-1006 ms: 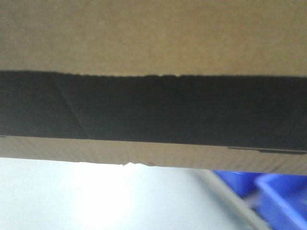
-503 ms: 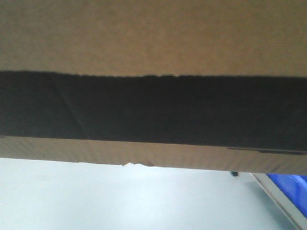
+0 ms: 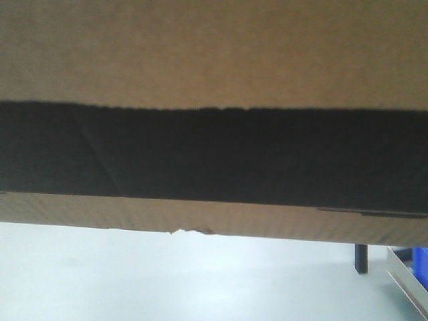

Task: Grab box from left shelf to table start
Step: 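Hold the box with both grippers while the base turns away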

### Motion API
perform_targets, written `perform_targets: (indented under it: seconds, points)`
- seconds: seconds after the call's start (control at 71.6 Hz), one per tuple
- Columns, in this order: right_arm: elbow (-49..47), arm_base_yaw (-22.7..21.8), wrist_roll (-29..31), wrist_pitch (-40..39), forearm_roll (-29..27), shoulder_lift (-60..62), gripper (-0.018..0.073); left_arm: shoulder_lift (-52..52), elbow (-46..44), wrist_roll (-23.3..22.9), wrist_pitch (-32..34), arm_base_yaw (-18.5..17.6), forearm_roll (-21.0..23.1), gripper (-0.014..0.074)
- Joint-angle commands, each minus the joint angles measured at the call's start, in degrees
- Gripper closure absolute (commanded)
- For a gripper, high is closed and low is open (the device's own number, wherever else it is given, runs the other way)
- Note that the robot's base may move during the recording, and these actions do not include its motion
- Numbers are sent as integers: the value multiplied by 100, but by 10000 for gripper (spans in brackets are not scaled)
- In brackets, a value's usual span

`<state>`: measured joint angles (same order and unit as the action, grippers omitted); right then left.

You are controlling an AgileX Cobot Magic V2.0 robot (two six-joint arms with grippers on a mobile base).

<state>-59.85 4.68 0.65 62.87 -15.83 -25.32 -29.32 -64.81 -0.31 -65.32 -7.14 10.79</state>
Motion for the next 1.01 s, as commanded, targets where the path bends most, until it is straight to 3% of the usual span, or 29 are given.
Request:
perform_targets:
  seconds: [0.0, 0.992]
  points:
    - [-179, 30, 117, -699, -847, -71, 501, -28, -209, -112, 854, -45, 1246, 692]
    - [-179, 30, 117, -679, -847, -71, 501, -28, -209, -112, 854, -45, 1246, 692]
